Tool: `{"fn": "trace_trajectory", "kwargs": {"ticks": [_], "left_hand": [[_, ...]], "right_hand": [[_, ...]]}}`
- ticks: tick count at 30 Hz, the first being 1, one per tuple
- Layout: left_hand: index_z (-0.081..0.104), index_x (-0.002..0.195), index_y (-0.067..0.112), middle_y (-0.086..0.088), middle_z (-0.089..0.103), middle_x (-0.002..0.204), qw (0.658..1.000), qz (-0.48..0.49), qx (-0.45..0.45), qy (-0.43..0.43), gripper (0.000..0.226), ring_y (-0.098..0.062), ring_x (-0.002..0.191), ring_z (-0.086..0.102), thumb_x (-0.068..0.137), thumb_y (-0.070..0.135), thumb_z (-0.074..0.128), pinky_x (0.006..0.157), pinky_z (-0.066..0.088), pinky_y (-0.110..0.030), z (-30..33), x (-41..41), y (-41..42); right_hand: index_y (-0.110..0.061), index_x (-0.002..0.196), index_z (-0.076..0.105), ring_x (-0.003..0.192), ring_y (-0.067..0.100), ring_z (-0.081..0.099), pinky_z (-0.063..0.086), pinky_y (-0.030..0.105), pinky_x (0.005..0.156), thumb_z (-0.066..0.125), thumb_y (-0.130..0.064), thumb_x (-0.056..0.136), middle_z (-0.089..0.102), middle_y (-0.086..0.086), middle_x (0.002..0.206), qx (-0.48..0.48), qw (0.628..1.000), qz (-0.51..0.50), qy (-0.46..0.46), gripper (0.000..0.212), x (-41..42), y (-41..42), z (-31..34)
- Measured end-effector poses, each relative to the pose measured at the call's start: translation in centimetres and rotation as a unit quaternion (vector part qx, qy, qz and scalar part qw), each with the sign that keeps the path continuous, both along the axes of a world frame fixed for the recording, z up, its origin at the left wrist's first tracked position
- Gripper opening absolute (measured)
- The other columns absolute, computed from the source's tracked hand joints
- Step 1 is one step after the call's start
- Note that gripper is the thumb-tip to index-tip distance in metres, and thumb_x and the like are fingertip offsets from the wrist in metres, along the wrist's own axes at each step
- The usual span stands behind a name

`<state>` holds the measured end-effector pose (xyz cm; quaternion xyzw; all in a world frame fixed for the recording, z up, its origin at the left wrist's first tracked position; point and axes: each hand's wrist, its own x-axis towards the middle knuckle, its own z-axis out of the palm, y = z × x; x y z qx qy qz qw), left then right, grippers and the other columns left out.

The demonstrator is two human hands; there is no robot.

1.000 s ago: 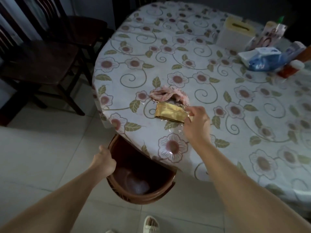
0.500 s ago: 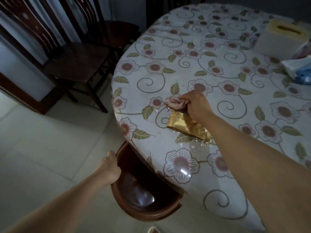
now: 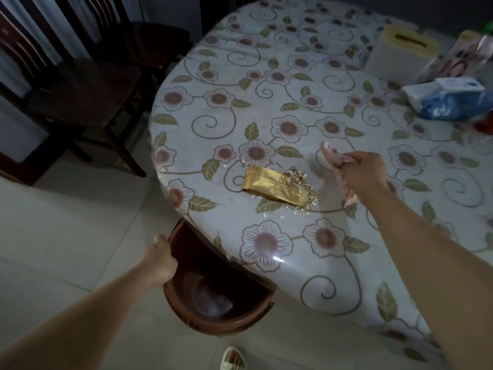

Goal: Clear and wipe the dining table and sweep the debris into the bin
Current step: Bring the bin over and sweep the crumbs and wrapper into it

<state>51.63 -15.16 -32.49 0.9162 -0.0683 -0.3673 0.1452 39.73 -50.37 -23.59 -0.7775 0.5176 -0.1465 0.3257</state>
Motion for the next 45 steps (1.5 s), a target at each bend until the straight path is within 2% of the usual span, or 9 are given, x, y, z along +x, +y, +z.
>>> {"fn": "trace_trajectory", "kwargs": {"ticks": [3,5,9,18,24,28,33,42,45], "left_hand": [[0.035,0.105,0.002,-0.023,0.05,0.107,1.0,-0.003,0.004,-0.001,0.02,-0.039,0.094,0.057,0.085,-0.003,0.036,0.068,0.049,-0.035,0.1,-0.1,0.1],[0.035,0.106,0.002,-0.025,0.051,0.11,1.0,-0.012,0.01,-0.003,0.021,-0.042,0.097,0.059,0.085,-0.002,0.037,0.061,0.05,-0.034,0.2,-0.1,0.2],[0.033,0.101,0.005,-0.026,0.05,0.11,1.0,-0.02,0.001,0.004,0.018,-0.042,0.091,0.059,0.085,-0.002,0.037,0.045,0.047,-0.032,0.4,0.1,0.1],[0.036,0.101,0.005,-0.023,0.053,0.101,0.999,-0.01,-0.037,0.018,0.017,-0.028,0.062,0.059,0.085,0.001,0.038,0.042,0.046,-0.027,0.1,0.5,0.4],[0.033,0.121,0.001,-0.026,0.053,0.111,0.999,-0.014,-0.036,0.028,0.035,-0.027,0.06,0.058,0.086,0.003,0.037,0.047,0.05,-0.029,0.2,0.7,0.6],[0.035,0.118,0.002,-0.025,0.052,0.114,0.999,0.006,-0.048,0.026,0.034,-0.028,0.062,0.058,0.085,0.003,0.038,0.057,0.056,-0.035,0.3,0.7,1.1],[0.036,0.117,0.005,-0.022,0.051,0.117,0.997,0.019,-0.063,0.027,0.032,-0.026,0.06,0.057,0.085,0.004,0.039,0.048,0.053,-0.03,0.5,0.6,1.8],[0.038,0.117,0.003,-0.022,0.051,0.116,0.998,0.007,-0.066,0.021,0.031,-0.025,0.056,0.054,0.087,0.002,0.041,0.037,0.043,-0.027,1.6,0.2,2.6],[0.037,0.119,0.001,-0.024,0.05,0.116,0.997,0.014,-0.074,0.027,0.032,-0.027,0.059,0.055,0.087,0.002,0.041,0.04,0.049,-0.031,1.9,0.1,2.7]], "right_hand": [[-0.015,0.108,0.069,0.087,0.025,0.064,0.041,0.024,0.069,0.053,-0.008,0.086,0.068,0.011,0.101,0.005,0.999,-0.032,0.013,0.028,-0.7,1.0,-2.6],[-0.02,0.114,0.067,0.099,0.027,0.062,0.038,0.021,0.071,0.052,-0.007,0.088,0.063,0.01,0.115,-0.02,0.999,-0.029,0.006,0.033,0.2,2.0,-4.0],[-0.023,0.123,0.061,0.091,0.015,0.049,0.032,0.013,0.072,0.043,0.001,0.091,0.048,0.003,0.124,-0.056,0.998,0.019,0.023,0.044,2.3,4.9,-5.0],[-0.023,0.123,0.061,0.097,0.01,0.043,0.034,0.022,0.083,0.038,0.004,0.091,0.046,-0.003,0.117,-0.053,0.991,0.121,0.019,0.048,1.5,8.6,-5.0],[-0.028,0.122,0.06,0.092,0.007,0.047,0.039,0.02,0.062,0.041,0.003,0.091,0.038,-0.014,0.107,-0.074,0.985,0.151,0.026,0.049,0.5,12.6,-5.3],[-0.028,0.124,0.058,0.091,0.008,0.048,0.047,0.03,0.066,0.043,0.004,0.09,0.039,-0.013,0.106,-0.087,0.984,0.151,0.022,0.05,0.0,15.4,-5.4],[-0.029,0.123,0.059,0.082,0.008,0.049,0.033,0.014,0.053,0.044,0.007,0.088,0.047,-0.009,0.113,-0.097,0.988,0.116,0.031,0.052,-0.2,18.4,-5.6],[-0.021,0.127,0.057,0.097,0.017,0.052,0.046,0.028,0.076,0.047,0.006,0.087,0.047,-0.004,0.115,-0.134,0.986,0.092,0.03,0.049,-0.6,24.8,-5.3],[-0.018,0.125,0.059,0.103,0.018,0.05,0.051,0.031,0.071,0.053,0.007,0.084,0.05,-0.001,0.116,-0.169,0.978,0.119,0.018,0.048,-1.1,26.6,-5.5]]}}
